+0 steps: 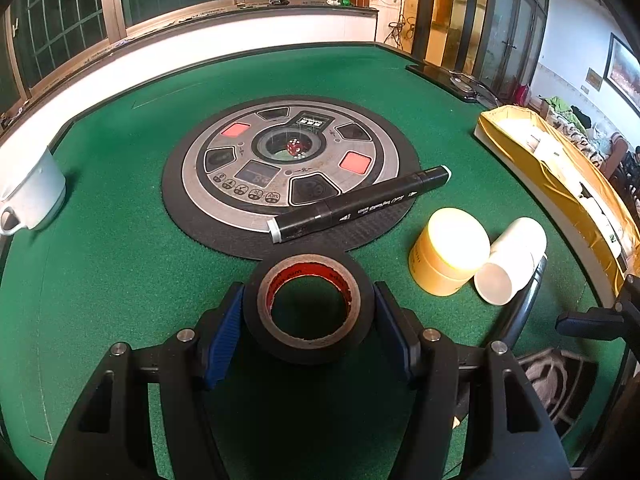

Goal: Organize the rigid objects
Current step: 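Grasp the black tape roll with the left gripper while the right gripper grasps the black round holder, then lift and carry the tape roll and black holder toward the tray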

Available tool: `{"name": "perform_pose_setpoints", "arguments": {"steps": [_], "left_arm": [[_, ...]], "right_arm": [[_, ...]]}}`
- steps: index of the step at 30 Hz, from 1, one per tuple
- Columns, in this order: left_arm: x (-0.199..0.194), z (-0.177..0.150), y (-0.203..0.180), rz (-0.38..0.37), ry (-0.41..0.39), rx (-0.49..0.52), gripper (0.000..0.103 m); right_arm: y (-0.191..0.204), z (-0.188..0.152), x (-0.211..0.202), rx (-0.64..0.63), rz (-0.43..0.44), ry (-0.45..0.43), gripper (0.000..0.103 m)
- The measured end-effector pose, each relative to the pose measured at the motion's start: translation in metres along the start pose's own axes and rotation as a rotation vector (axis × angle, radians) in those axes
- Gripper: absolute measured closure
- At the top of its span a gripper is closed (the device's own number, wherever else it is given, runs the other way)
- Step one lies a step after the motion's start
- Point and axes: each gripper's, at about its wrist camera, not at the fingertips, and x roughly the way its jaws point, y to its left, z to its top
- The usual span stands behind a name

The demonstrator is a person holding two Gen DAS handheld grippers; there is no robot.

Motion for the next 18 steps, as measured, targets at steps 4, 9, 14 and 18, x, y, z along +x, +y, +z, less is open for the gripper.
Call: {"name": "perform_pose_setpoints", "arguments": {"steps": [4,9,14,18], "left_arm": [[0.000,0.000,0.000,0.001,0.000,0.000,0.041],[0.000,0.000,0.000,0.002,0.000,0.000,0.041],[0.000,0.000,0.000,0.001,-0.001,0.000,0.042],[-0.004,0.000,0.004,-0.031,-0.022,-0.029,0.042]], "right_arm": [[0.002,-0.003,-0.003,-0.008,-0.049,0.000,0.027],[-0.004,-0.003,0.000,0.007,-0.041,0.007,0.027],[-0.009,-0.004,0.007,0.034,-0.029,0.032,0.033],[-0.010,-0.007,0.008,0.076,-0.026,0.051,0.043]]}}
